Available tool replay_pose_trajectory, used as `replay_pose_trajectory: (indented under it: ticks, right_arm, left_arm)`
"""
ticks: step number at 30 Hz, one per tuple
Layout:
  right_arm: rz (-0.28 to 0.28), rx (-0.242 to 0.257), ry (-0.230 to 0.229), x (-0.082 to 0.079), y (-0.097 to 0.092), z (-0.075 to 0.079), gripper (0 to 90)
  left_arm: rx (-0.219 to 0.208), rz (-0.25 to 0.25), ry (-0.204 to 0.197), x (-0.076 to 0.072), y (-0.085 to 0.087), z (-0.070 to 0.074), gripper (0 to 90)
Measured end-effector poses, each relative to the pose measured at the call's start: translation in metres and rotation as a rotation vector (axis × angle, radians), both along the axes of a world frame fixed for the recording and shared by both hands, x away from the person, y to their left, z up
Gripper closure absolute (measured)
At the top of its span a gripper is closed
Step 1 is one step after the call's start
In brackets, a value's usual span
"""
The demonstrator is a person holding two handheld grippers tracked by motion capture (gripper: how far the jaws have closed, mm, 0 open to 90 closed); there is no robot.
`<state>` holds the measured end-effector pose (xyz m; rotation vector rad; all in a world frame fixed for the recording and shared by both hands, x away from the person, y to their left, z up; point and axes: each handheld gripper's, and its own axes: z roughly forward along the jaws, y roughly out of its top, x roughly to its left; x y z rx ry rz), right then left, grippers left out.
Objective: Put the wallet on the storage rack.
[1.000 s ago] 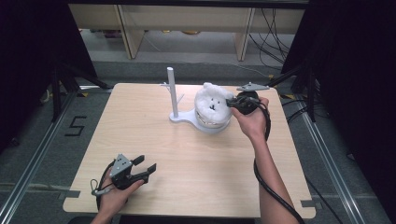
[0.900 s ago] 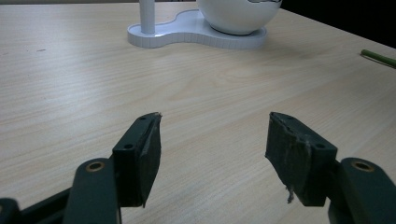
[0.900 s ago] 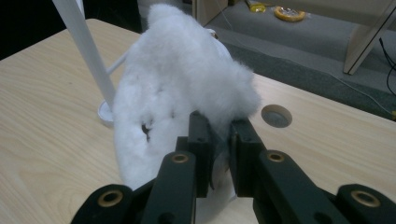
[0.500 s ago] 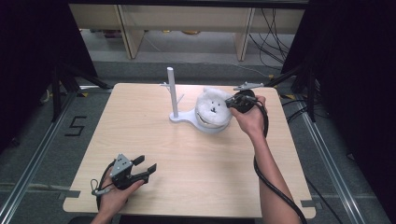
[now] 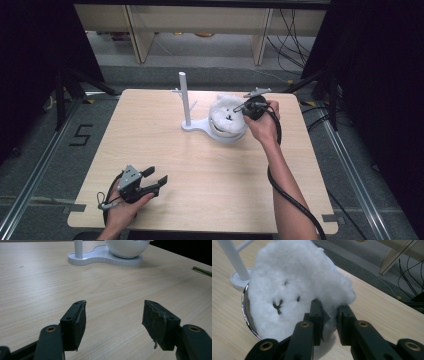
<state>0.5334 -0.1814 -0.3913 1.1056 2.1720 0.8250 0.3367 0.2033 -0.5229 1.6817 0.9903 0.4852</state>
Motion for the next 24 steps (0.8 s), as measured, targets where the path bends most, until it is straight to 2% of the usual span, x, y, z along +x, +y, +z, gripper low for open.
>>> replay_pose_trajectory:
  ticks: [2, 4, 7, 10, 12, 15, 16, 17, 18, 19, 20, 22, 24]
  right_arm:
    - [-0.017, -0.011, 0.006, 0.000, 0.002, 0.000, 72.5]
    - [-0.011, -0.010, -0.008, 0.002, 0.001, -0.001, 64.0]
    - [-0.037, 0.039, -0.027, 0.000, 0.000, 0.000, 52.0]
    - [-0.045, 0.049, -0.056, -0.002, -0.002, 0.003, 45.4]
    - [-0.064, 0.076, -0.072, -0.005, -0.003, 0.005, 44.3]
    - [-0.066, 0.083, -0.082, -0.009, -0.005, 0.009, 43.5]
    - [-0.071, 0.105, -0.073, -0.011, -0.005, 0.010, 43.2]
    - [-0.082, 0.121, -0.086, -0.013, -0.005, 0.010, 43.0]
    - [-0.070, 0.109, -0.099, -0.013, -0.008, 0.012, 42.8]
    - [-0.091, 0.124, -0.096, -0.016, -0.009, 0.014, 42.7]
    - [-0.088, 0.134, -0.108, -0.017, -0.010, 0.015, 42.7]
    - [-0.111, 0.161, -0.094, -0.022, -0.013, 0.017, 42.7]
    - [-0.113, 0.163, -0.101, -0.026, -0.018, 0.019, 42.9]
  left_arm:
    - [-0.004, 0.001, 0.002, 0.000, 0.000, 0.000, 34.6]
    - [-0.004, 0.002, 0.002, 0.000, 0.000, 0.000, 34.6]
    - [-0.004, 0.003, 0.000, 0.000, 0.000, 0.000, 34.6]
    - [-0.001, 0.002, 0.001, 0.000, 0.000, 0.000, 34.6]
    - [0.003, 0.003, 0.002, 0.000, 0.000, 0.000, 34.6]
    - [0.000, 0.001, 0.001, 0.000, 0.000, 0.000, 34.5]
    - [0.005, 0.005, 0.003, 0.000, 0.000, 0.000, 34.6]
    - [0.011, 0.007, 0.007, -0.001, 0.000, 0.001, 34.6]
    - [0.010, 0.006, 0.005, 0.000, 0.000, 0.001, 34.6]
    - [0.011, 0.006, 0.006, 0.000, 0.000, 0.001, 34.6]
    - [0.012, 0.006, 0.007, 0.000, 0.000, 0.001, 34.6]
    - [0.001, 0.002, 0.002, 0.000, 0.000, 0.000, 34.5]
    - [0.002, 0.006, 0.006, 0.000, 0.000, 0.000, 34.5]
